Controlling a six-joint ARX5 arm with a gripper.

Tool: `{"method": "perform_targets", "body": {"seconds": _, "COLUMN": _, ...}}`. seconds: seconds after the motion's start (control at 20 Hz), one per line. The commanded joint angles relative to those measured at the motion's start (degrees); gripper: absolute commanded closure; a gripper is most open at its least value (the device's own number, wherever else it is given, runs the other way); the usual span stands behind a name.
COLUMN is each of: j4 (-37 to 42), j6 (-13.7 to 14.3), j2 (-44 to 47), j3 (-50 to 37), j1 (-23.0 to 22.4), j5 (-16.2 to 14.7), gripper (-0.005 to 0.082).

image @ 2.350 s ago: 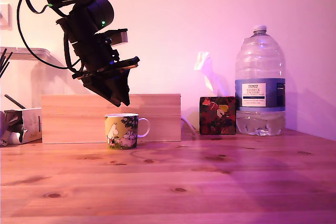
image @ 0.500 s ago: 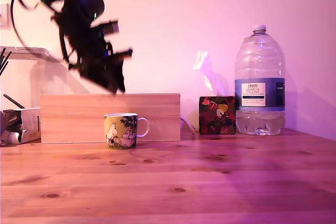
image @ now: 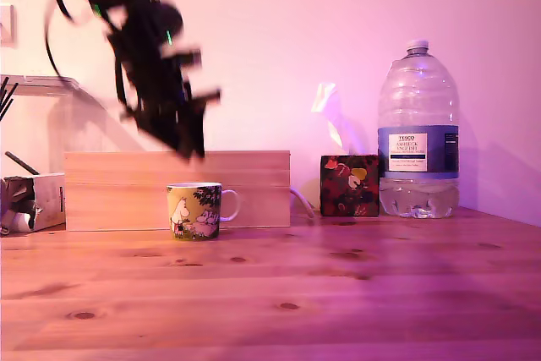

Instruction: Pick up the coffee capsules from the table one by one and drop them inside the nearest coffee cup

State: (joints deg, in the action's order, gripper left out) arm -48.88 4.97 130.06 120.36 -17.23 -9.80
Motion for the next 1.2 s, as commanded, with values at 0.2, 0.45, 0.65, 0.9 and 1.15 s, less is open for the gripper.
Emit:
{"method": "perform_targets", "body": {"seconds": 0.2, "j4": -0.7, "j6": -0.2, "j2": 1.6, "j3": 1.0, "j1": 0.0, "j5": 0.9, "gripper": 0.0603}}
{"method": "perform_targets", "body": {"seconds": 0.45, "j4": 0.1, "j6": 0.0, "j2": 1.6, "j3": 1.0, "j1": 0.0, "j5": 0.9, "gripper": 0.0603}}
{"method": "perform_targets", "body": {"seconds": 0.65, "j4": 1.9, "j6": 0.0, "j2": 1.6, "j3": 1.0, "j1": 0.0, "j5": 0.9, "gripper": 0.0601}}
{"method": "perform_targets", "body": {"seconds": 0.9, "j4": 3.5, "j6": 0.2, "j2": 1.6, "j3": 1.0, "j1": 0.0, "j5": -0.7, "gripper": 0.0167}}
{"method": "perform_targets", "body": {"seconds": 1.15, "j4": 4.6, "j6": 0.0, "j2": 1.6, "j3": 1.0, "j1": 0.0, "j5": -1.1, "gripper": 0.0164}}
